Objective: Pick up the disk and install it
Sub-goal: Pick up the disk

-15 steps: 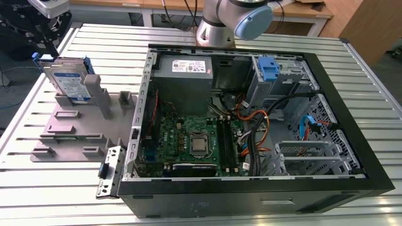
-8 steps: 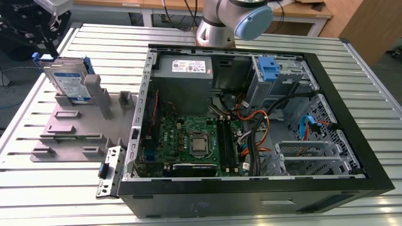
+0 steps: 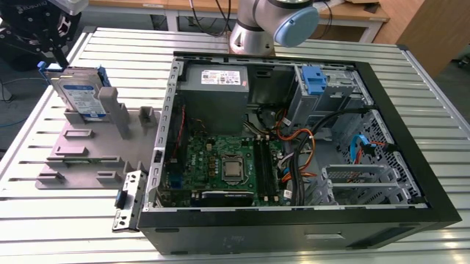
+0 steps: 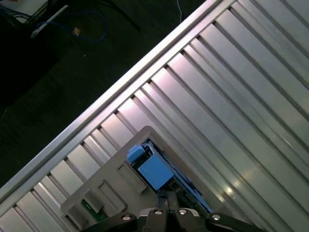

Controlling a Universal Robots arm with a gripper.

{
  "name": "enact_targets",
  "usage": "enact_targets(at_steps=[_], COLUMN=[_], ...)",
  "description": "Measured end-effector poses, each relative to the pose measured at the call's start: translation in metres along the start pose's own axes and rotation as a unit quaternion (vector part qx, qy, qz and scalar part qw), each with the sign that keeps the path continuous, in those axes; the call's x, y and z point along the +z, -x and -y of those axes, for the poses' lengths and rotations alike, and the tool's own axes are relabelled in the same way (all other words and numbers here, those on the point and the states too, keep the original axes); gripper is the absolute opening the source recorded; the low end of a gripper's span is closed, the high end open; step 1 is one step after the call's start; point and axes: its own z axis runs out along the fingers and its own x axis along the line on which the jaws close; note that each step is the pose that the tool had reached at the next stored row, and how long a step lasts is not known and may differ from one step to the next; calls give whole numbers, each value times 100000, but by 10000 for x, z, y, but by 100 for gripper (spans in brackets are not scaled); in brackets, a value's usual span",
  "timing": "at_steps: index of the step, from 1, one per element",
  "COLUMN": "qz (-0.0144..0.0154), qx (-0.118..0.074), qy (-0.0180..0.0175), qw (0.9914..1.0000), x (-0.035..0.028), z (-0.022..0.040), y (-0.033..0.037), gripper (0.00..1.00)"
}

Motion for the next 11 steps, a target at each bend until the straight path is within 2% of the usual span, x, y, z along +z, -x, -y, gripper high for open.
enact_targets(at_steps=[2, 5, 7, 11], qz=[-92, -229, -315, -488], qx=[-1842, -4462, -6117, -9425], qy=[-13, -29, -38, -58], qw=[99983, 99900, 99812, 99554], x=[1, 1, 2, 4], z=[0, 0, 0, 0], y=[0, 0, 0, 0], gripper=[11, 11, 11, 11])
